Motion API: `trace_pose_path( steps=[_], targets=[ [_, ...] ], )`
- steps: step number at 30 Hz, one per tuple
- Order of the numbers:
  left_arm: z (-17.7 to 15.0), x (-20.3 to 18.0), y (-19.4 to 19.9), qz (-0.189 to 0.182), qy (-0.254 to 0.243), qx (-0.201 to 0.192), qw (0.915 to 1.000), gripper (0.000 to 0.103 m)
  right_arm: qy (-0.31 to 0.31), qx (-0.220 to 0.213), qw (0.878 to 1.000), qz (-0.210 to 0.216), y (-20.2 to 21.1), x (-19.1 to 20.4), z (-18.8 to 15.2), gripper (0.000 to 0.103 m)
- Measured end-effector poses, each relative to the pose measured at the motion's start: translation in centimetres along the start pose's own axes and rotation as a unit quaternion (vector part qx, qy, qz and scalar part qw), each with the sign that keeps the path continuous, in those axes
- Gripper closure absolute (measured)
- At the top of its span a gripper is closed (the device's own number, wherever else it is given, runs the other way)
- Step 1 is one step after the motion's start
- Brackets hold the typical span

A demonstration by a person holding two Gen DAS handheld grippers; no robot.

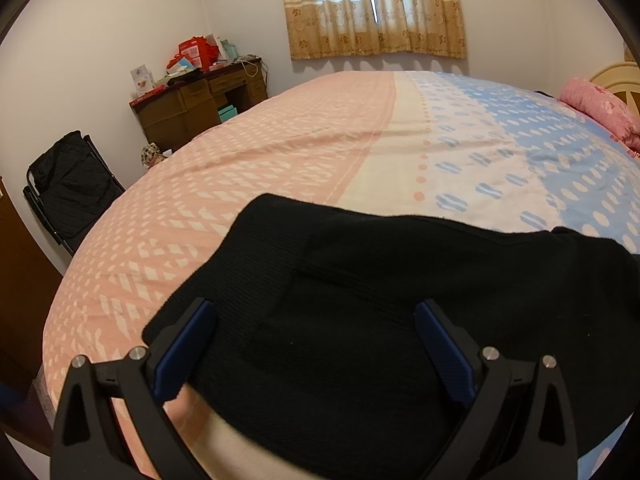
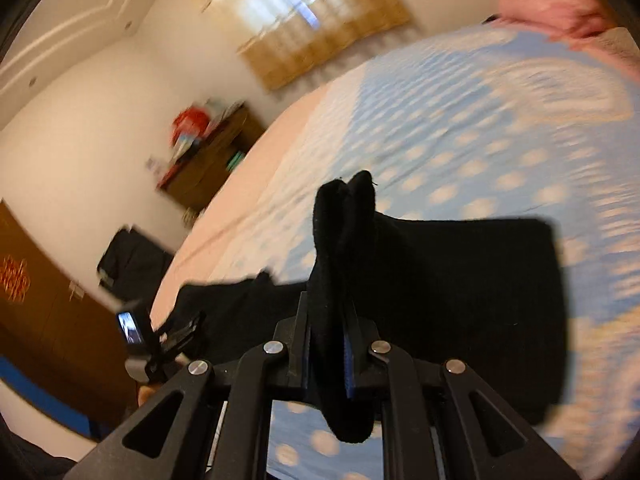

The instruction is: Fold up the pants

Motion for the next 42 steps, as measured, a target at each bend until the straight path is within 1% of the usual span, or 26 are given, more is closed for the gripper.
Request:
trace_pose_path(
  steps=[2, 4, 6, 7, 9, 10, 11, 12, 14, 15, 16, 18, 19, 20, 21, 22, 23, 26, 29, 30, 32, 34, 35, 37, 39, 42],
  targets=[
    [0.0, 0.1, 0.0, -0.003, 0.001, -0.001, 1.0, 0.001, 0.017, 0.018, 1.0, -0.011, -4.2, 1.7, -1.6, 0.091],
    [-0.1, 0.2, 0.1, -0.006, 0.001, -0.002, 1.0, 0.001, 0.05, 0.026, 0.998, -0.039, -7.6, 3.1, -3.5, 0.089],
    [-0.1, 0.2, 0.1, -0.009, 0.001, -0.003, 1.0, 0.0, 0.077, 0.028, 0.994, -0.079, -10.5, 3.8, -5.3, 0.086],
    [-0.1, 0.2, 0.1, -0.01, 0.001, -0.003, 0.9999, 0.0, 0.087, 0.025, 0.991, -0.102, -11.6, 3.9, -5.9, 0.081],
    [-0.2, 0.3, 0.1, -0.01, 0.0, -0.003, 0.9999, 0.0, 0.114, 0.007, 0.988, -0.107, -12.2, 4.1, -6.6, 0.065],
    [-0.1, 0.3, 0.1, -0.01, 0.001, -0.003, 0.9999, 0.0, 0.134, -0.002, 0.985, -0.104, -12.2, 4.6, -7.1, 0.047],
    [-0.1, 0.3, 0.1, -0.01, 0.001, -0.003, 0.9999, 0.0, 0.158, 0.0, 0.982, -0.104, -12.3, 5.3, -7.6, 0.035],
    [-0.2, 0.2, 0.1, -0.01, 0.001, -0.003, 0.9999, 0.0, 0.189, 0.009, 0.975, -0.113, -12.6, 6.2, -8.2, 0.03],
    [-0.2, 0.2, 0.1, -0.01, 0.001, -0.003, 0.9999, 0.0, 0.249, 0.022, 0.961, -0.12, -12.7, 7.8, -9.1, 0.029],
    [-0.1, 0.2, 0.1, -0.01, 0.001, -0.003, 0.9999, 0.0, 0.275, 0.018, 0.954, -0.114, -12.2, 8.5, -9.7, 0.029],
    [-0.1, 0.2, 0.1, -0.01, 0.001, -0.004, 0.9999, 0.0, 0.288, 0.005, 0.952, -0.104, -11.4, 9.0, -10.3, 0.029],
    [-0.2, 0.2, 0.1, -0.011, 0.001, -0.003, 0.9999, 0.0, 0.286, -0.026, 0.955, -0.072, -9.4, 9.5, -10.3, 0.029],
    [-0.2, 0.2, 0.1, -0.01, 0.001, -0.003, 0.9999, 0.0, 0.268, -0.038, 0.961, -0.055, -8.7, 9.3, -9.7, 0.029],
    [-0.2, 0.2, 0.1, -0.01, 0.0, -0.003, 0.9999, 0.0, 0.249, -0.046, 0.966, -0.049, -8.4, 8.9, -9.2, 0.031],
    [-0.2, 0.2, 0.1, -0.01, 0.0, -0.003, 0.9999, 0.0, 0.22, -0.053, 0.973, -0.047, -8.4, 8.1, -8.1, 0.039],
    [-0.2, 0.3, 0.1, -0.009, 0.0, -0.003, 1.0, 0.0, 0.192, -0.055, 0.979, -0.047, -8.7, 7.3, -7.0, 0.071],
    [-0.2, 0.3, 0.1, -0.01, 0.0, -0.003, 0.9999, 0.0, 0.169, -0.056, 0.983, -0.049, -9.2, 6.6, -6.0, 0.097],
    [-0.1, 0.3, 0.1, -0.01, 0.0, -0.003, 0.9999, 0.0, 0.107, -0.049, 0.991, -0.067, -11.7, 4.6, -3.7, 0.098],
    [-0.1, 0.3, 0.1, -0.01, 0.0, -0.003, 0.9999, 0.0, 0.103, -0.001, 0.992, -0.077, -16.0, 4.0, -4.1, 0.098],
    [-0.2, 0.3, 0.1, -0.01, 0.0, -0.003, 0.9999, 0.0, 0.111, -0.019, 0.991, -0.078, -16.3, 4.3, -4.5, 0.098],
    [-0.2, 0.3, 0.1, -0.01, 0.0, -0.003, 0.9999, 0.0, 0.126, -0.026, 0.987, -0.092, -16.5, 4.9, -4.8, 0.098],
    [-0.1, 0.3, 0.1, -0.009, -0.001, -0.003, 1.0, 0.0, 0.125, -0.016, 0.988, -0.088, -16.2, 5.1, -4.7, 0.098],
    [-0.1, 0.3, 0.1, -0.009, -0.001, -0.003, 1.0, 0.0, 0.115, -0.012, 0.99, -0.075, -15.6, 5.0, -4.5, 0.098],
    [-0.1, 0.4, 0.2, -0.01, -0.001, -0.003, 0.9999, 0.0, 0.098, -0.028, 0.994, -0.039, -13.7, 5.4, -4.6, 0.098],
    [-0.1, 1.1, 1.0, -0.025, 0.011, -0.008, 0.9996, 0.0, 0.114, -0.053, 0.992, -0.019, -11.3, 6.7, -5.3, 0.098],
    [-1.0, 4.2, 3.3, -0.064, 0.085, -0.035, 0.9937, 0.0, 0.131, -0.069, 0.989, -0.006, -8.7, 8.0, -6.8, 0.098]
  ],
)
Point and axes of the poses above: each gripper's, at about its wrist camera, not at the fingertips, and y roughly against the way its jaws point, x to its left, z to its top, the point moved 1 cm from there along -y, roughly the way its jaws point, and after that the axes turned 9 degrees about -y, right-handed, at the moved point
